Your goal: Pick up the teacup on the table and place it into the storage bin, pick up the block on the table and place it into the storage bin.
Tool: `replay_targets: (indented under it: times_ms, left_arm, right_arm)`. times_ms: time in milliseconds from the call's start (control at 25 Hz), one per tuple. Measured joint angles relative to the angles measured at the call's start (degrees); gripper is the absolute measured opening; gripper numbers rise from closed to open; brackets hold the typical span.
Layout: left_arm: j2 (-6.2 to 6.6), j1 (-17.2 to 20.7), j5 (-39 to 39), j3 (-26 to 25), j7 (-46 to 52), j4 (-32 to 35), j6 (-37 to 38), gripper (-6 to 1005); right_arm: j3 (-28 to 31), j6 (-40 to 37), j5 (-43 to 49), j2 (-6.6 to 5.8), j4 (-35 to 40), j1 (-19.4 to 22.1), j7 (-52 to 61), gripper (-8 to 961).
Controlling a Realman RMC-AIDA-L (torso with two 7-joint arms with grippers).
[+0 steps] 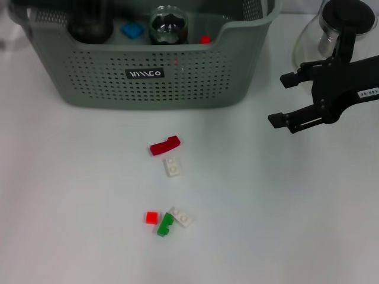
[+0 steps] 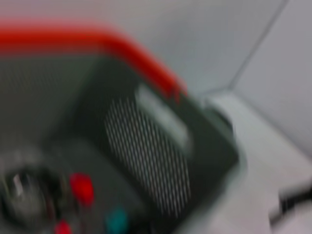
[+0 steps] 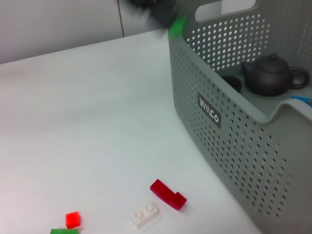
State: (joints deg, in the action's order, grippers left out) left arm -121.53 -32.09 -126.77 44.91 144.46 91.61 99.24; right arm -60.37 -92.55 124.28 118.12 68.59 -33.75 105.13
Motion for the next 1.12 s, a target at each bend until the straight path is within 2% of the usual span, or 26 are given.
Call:
replay_targets:
  times_ms: [80,120,160,320,360,440,760,880,1000,1040,1080,1120]
  left_arm:
    - [2.01,-3.3,0.5,-2.0,-0.8,-2.3,-2.4,453]
    - [2.61,-4.1,0.5,-2.0,-0.9,-3.1,-3.2,454]
    - [4.38,-6.5,0.0,-1.9,-1.1,-7.0,-6.6,456]
    - [8.56,-12.4,-0.8,-1.8,-2.6,-20.8,-13.1,461]
    - [9.4,-13.7,-1.0,-1.8,-3.1,-24.0,-14.1,463]
    - [10.21,-15.0,-1.7,-1.8,-3.2,-27.6,-15.9,466]
    - [9.72,-15.2,-5.3,-0.6,-3.5,-28.6,-21.9,477]
    - [10.24,-14.6,-4.7,-1.3,-3.6,-26.8,-21.2,593]
    - [10.35,-12.5,-1.3,-1.9,-6.0,-20.7,-14.9,708]
    - [9.91,-11.0,2.2,-2.2,-9.7,-15.6,-8.0,744]
    - [9.91,-11.0,2.2,-2.2,-9.7,-15.6,-8.0,781]
    - [9.6,-10.3,3.9,-2.3,-12.2,-13.4,-4.4,817]
  right_arm:
    - [0.0,0.0,0.0,0.01,0.0,-0.2,0.1,937]
    - [0.0,0.0,0.0,0.01,0.0,-0.3,0.2,937]
    - [0.0,0.0,0.0,0.01,0.0,-0.3,0.4,937]
    - [0.0,0.1,0.0,0.04,0.0,-0.9,0.9,936]
    - [-0.1,0.2,0.0,0.07,0.0,-1.1,1.0,936]
    - [-0.2,0.3,0.2,0.15,0.0,-1.3,1.4,936]
    - [0.2,0.4,1.3,0.56,0.0,-1.5,1.3,936]
    - [0.9,0.5,1.2,0.31,-0.8,-1.8,0.9,936]
    - [1.1,0.6,1.1,0.1,-1.5,-2.2,0.9,935]
    - [1.4,0.9,1.0,-0.02,-2.2,-2.4,0.8,935]
    - [1.4,0.9,1.0,-0.02,-2.2,-2.4,0.8,935]
    - [1.8,1.2,1.0,-0.07,-2.7,-2.5,0.7,935]
